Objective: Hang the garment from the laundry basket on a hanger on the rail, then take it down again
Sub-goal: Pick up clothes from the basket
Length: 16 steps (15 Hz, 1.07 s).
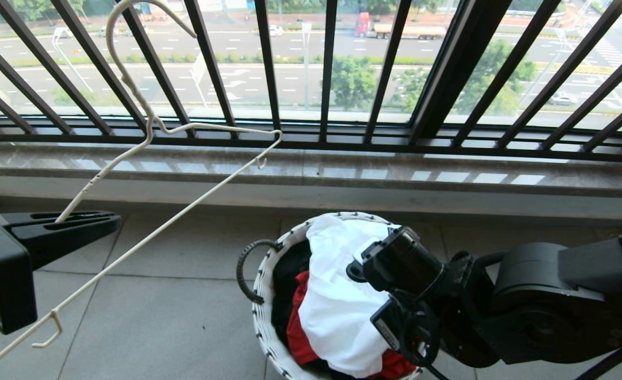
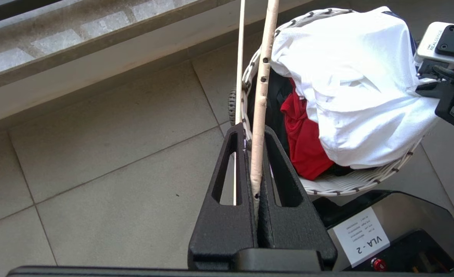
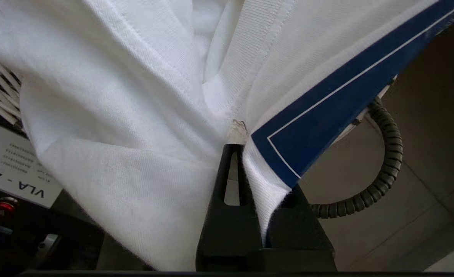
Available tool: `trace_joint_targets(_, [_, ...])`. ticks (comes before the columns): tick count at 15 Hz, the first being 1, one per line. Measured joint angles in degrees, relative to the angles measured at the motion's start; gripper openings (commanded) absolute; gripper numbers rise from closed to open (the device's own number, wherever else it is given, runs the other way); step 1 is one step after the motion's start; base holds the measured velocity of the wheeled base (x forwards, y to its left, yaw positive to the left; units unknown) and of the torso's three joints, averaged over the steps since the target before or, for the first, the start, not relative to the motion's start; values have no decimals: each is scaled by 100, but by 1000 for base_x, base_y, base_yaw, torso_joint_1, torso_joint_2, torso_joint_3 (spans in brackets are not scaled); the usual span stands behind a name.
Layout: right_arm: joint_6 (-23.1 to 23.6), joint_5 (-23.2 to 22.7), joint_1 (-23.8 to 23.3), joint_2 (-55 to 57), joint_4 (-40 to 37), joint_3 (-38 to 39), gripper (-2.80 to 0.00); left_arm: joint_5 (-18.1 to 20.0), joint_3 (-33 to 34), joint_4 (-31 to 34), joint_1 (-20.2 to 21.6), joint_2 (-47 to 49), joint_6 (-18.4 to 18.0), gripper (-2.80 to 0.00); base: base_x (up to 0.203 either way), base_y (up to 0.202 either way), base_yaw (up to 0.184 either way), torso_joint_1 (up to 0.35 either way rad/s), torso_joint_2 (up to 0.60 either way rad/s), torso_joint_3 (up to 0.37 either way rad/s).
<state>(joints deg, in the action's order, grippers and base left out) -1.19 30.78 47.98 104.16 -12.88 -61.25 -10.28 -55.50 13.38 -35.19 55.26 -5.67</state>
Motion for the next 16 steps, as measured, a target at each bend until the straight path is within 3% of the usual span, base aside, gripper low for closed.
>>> trace_joint_targets(3, [278,6,-89,-212,-876,99,-280,-9,9,6,0,0,-6,-280,0,0,0,0,0,0])
trace_joint_targets(6, [928,9,-463,-502,-1561,341,-280,-6,2,9,2,2,-5,-280,0,0,0,0,0,0])
trace_joint_targets(9, [1647,14,-879,-768,-1588,655,-280,7,2,25,0,26,-7,-280,0,0,0,0,0,0])
trace_joint_targets(13, [1658,-327,-776,-1042,-1358,715,-280,15,37,37,-16,72,-20,-280,0,0,0,0,0,0])
trace_joint_targets(16, [1483,-891,-322,-1070,-373,826,-280,15,40,37,-22,89,-37,-280,0,0,0,0,0,0])
